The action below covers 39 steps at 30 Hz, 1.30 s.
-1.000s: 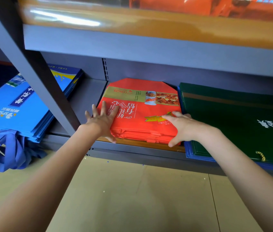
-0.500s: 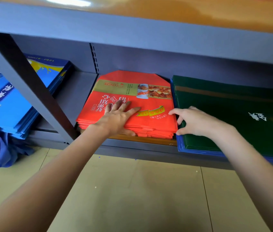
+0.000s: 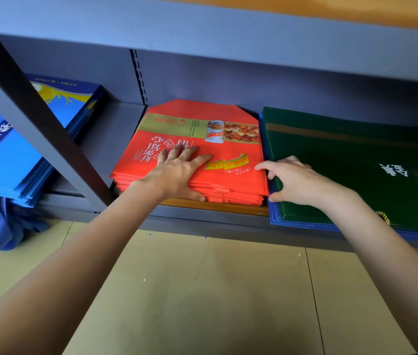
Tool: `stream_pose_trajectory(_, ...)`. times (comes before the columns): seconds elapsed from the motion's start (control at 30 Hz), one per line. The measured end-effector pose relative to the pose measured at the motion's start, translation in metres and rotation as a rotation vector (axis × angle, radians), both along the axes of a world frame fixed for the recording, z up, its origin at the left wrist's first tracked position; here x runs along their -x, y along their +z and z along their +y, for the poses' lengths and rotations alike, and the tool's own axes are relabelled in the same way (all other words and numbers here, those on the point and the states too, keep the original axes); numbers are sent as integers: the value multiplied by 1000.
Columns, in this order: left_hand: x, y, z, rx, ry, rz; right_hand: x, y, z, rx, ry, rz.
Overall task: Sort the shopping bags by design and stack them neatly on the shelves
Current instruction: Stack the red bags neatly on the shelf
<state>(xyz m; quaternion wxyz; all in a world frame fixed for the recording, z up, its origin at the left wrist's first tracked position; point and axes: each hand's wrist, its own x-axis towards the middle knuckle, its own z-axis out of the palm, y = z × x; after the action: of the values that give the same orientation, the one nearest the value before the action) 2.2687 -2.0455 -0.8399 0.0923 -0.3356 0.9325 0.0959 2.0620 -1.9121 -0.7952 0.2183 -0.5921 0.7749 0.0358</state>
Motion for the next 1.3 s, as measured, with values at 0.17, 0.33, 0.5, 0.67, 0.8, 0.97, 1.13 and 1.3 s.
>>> stream_pose_trajectory(0.17, -7, -2, -1, -13, 18, 32, -9, -5, -2, -20, 83, 168)
stream_pose_trajectory(0.33, -8, -8, 0, 21, 30, 24, -7, -12, 1, 66, 62, 66)
stream_pose_trajectory(0.5, -3, -9, 2, 37, 33, 13, -7, -17, 2, 120, 60, 63)
stream_pose_trajectory(0.67, -2, -6, 1, 33, 7, 76, -3, -12, 2, 147, 50, 53)
stream_pose_trajectory(0.8, -3, -6, 2, 33, 2, 84, -11, -15, 1, 175, 74, 165)
stream_pose_trajectory(0.97, -4, -2, 0, 34, -21, 120, -3, -11, 2, 185, 71, 169)
stream_pose_trajectory(1.13, -12, -2, -3, 29, -13, 97, -2, -15, 0, 176, 97, 159)
stream_pose_trajectory(1.3, -11, 1, -4, 7, -20, 72, 3, -12, 0, 127, 114, 80)
